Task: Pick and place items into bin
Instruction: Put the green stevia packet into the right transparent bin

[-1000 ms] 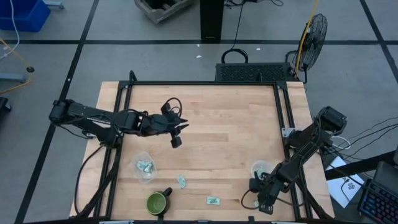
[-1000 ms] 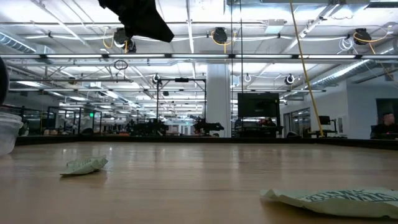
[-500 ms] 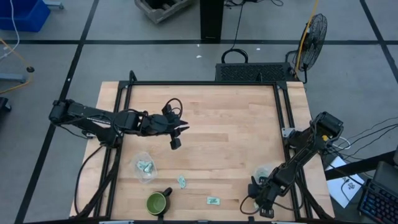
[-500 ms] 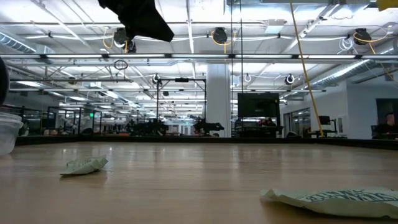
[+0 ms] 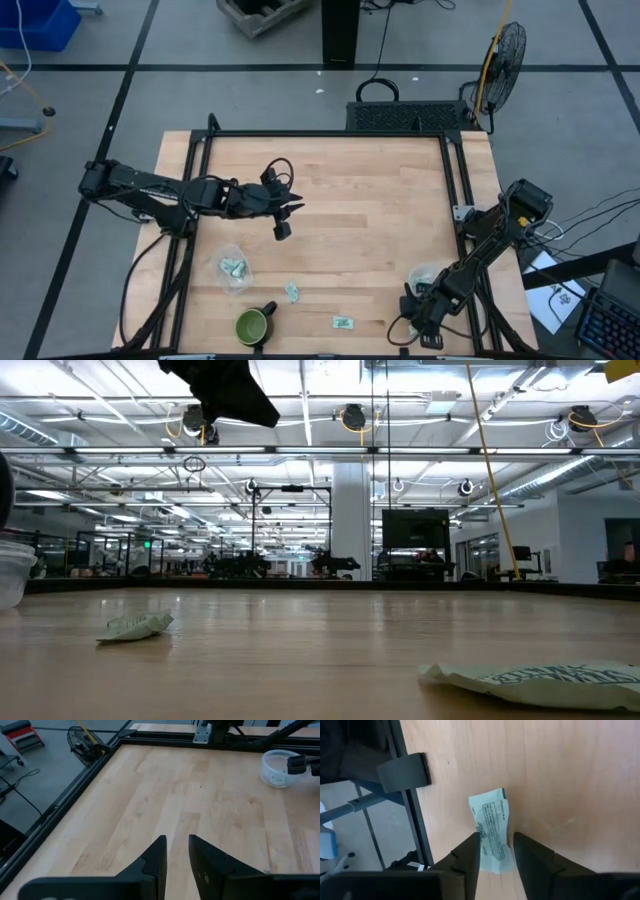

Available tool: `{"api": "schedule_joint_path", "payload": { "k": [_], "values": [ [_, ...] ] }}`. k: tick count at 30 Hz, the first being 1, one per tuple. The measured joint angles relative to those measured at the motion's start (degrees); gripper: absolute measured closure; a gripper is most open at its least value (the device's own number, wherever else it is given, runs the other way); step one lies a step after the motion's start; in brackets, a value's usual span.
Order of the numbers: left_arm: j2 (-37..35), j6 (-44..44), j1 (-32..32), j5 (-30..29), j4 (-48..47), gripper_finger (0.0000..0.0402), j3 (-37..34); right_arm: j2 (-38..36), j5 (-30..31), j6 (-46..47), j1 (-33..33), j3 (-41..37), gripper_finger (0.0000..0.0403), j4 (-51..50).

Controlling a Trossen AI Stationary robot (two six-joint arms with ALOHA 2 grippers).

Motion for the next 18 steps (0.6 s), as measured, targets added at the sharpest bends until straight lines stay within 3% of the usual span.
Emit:
{"api": "schedule_joint_path", "payload": {
  "k": [11, 13, 18],
  "values": [
    [-0.01, 0.04, 0.00, 0.00, 0.02, 0.0314, 0.00, 0.17, -0.29, 0.21, 0.00, -0.04, 0.0380, 0.68],
    [-0.01, 0.07, 0.00, 0.00, 0.02, 0.0314, 0.00, 0.17, -2.63, 1.07, -0.03, -0.04, 0.0395, 1.54],
    [-0.01, 0.33, 0.00, -0.01, 0.04, 0.0314, 0.00, -1.20, -6.14, 5.97, -0.31, -0.04, 0.0398, 1.71]
  ]
}}
